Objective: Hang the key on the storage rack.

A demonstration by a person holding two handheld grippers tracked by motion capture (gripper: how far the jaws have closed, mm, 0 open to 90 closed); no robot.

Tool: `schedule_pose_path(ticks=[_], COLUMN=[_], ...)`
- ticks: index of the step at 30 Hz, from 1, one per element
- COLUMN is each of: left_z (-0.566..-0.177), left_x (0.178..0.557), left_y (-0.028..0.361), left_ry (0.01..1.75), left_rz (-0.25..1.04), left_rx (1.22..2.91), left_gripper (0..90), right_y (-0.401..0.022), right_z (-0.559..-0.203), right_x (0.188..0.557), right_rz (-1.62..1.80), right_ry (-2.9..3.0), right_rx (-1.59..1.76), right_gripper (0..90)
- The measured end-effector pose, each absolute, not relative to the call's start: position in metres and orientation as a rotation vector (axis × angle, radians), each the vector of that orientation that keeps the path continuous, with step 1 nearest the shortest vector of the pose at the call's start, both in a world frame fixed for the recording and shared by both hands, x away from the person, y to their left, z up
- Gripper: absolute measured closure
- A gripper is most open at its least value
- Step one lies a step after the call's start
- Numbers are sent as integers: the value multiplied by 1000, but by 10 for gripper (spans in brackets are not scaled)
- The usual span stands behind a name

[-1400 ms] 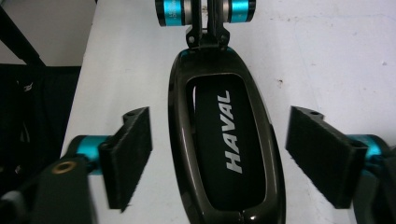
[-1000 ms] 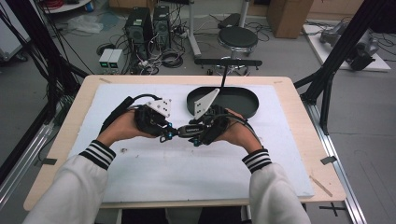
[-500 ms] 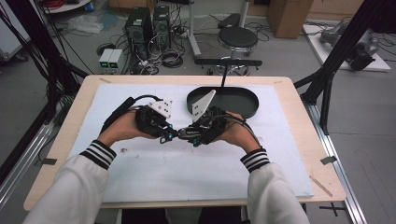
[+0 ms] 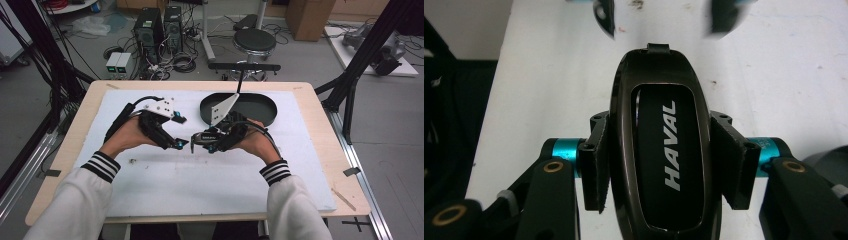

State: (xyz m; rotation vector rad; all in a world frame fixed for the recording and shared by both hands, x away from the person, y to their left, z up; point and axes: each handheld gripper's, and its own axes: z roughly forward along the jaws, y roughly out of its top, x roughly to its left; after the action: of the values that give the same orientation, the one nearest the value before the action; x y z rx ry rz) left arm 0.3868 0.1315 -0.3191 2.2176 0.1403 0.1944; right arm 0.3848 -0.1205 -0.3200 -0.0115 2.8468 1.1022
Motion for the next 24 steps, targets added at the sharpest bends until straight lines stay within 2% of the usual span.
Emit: schedule_pose_path(ticks=[5,24], left_z=[-321,-345], left_x=[388,361], left_y=[150,231], left_ry=[264,548], left_rz=[251,484], left_rx=[2121,1901], left_gripper=[17,17], right_y=[-130,-190], right_z=[-321,-304], right_x=[386,390], right_rz=[1176,1426], right_ry=[2812,2503], right_rx=[45,501], right_gripper=[481,480])
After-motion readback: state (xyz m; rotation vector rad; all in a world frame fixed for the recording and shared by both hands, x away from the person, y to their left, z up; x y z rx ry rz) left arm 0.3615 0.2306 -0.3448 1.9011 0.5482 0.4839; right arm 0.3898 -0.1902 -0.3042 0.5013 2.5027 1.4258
